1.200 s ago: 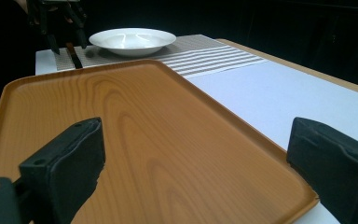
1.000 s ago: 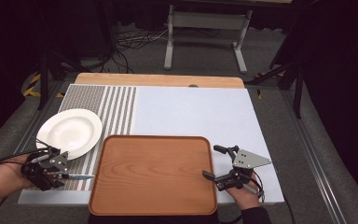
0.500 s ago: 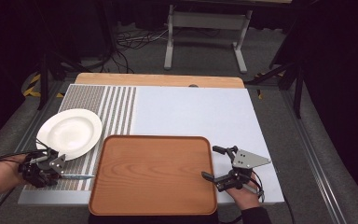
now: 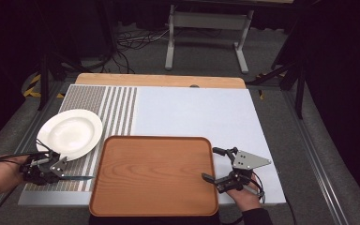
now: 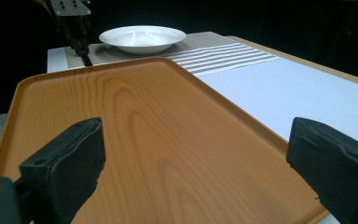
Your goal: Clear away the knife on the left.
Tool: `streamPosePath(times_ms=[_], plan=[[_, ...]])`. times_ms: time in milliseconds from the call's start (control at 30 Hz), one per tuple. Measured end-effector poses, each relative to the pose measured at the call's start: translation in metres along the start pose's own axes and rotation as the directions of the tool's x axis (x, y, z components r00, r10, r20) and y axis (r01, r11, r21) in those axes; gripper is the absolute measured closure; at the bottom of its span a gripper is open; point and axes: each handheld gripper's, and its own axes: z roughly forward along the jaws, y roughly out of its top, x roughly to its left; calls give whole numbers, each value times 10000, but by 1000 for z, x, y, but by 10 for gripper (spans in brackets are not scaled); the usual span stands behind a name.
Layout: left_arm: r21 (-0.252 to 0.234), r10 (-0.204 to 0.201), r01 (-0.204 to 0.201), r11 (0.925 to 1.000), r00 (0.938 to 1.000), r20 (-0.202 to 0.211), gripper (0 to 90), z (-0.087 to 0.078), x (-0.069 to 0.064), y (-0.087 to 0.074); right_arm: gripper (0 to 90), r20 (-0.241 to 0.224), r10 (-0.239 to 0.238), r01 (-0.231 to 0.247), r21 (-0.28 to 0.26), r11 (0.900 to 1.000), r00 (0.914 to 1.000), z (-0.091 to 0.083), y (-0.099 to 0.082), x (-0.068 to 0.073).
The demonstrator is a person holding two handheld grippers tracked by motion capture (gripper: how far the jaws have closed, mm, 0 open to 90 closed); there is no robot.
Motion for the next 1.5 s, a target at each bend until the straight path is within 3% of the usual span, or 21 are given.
streamPosePath(times_ms=[267,533,567,700,767,933,1000,1067,1100,1133,1167,1233,1300,1333,1433,1500], plan=[[38,-66,66,10000,9999,88,778,-1,1,0,53,-14,3,-3,-36,10000,10000,0,0,0],[-249,-489,493,9985,9987,135,779,-16,1,-1,53,-10,24,-24,-53,10000,10000,0,0,0],[-411,-737,741,9964,9972,101,779,-21,2,0,53,-6,20,-20,-47,10000,10000,0,0,0],[-629,-1065,1069,9923,9943,108,778,-29,2,2,53,-13,18,-18,-72,10000,10000,0,0,0],[-755,-1691,1703,9825,9854,220,778,-35,4,5,53,-3,39,-39,-74,10000,10000,0,0,-1],[-995,-1768,1784,9789,9839,249,778,-45,4,13,53,-7,22,-22,-58,10000,10000,0,0,0],[-1104,-1928,1951,9745,9807,315,778,-48,4,17,53,5,35,-35,-85,10000,10000,-1,0,-1],[-1190,-2256,2292,9661,9733,430,778,-52,4,20,53,1,28,-28,-85,10000,10000,-1,0,0],[-1202,-2562,2609,9579,9652,532,778,-54,5,22,53,-5,22,-22,-79,10000,10000,-1,0,0],[-1202,-2562,2609,9579,9652,532,778,-54,5,22,53,-9,15,-15,-80,10000,10000,-1,0,0],[-1173,-2735,2783,9533,9603,555,778,-55,6,24,53,-11,14,-14,-76,10000,10000,-1,0,0],[-1269,-3208,3289,9358,9438,799,778,-57,6,28,53,-3,28,-28,-97,9999,10000,-1,0,0],[-1319,-3281,3368,9323,9409,839,779,-57,6,29,53,-5,40,-41,-104,9999,10000,-1,0,0],[-1378,-3459,3564,9241,9335,944,779,-58,6,31,53,11,35,-35,-98,9999,10000,-2,0,0],[-1439,-3765,3911,9090,9188,1189,779,-60,6,35,53,12,37,-37,-91,10000,10000,-1,0,0],[-1498,-4076,4261,8922,9024,1396,778,-62,7,37,54,34,3,-3,-48,10000,10000,-1,1,0]])
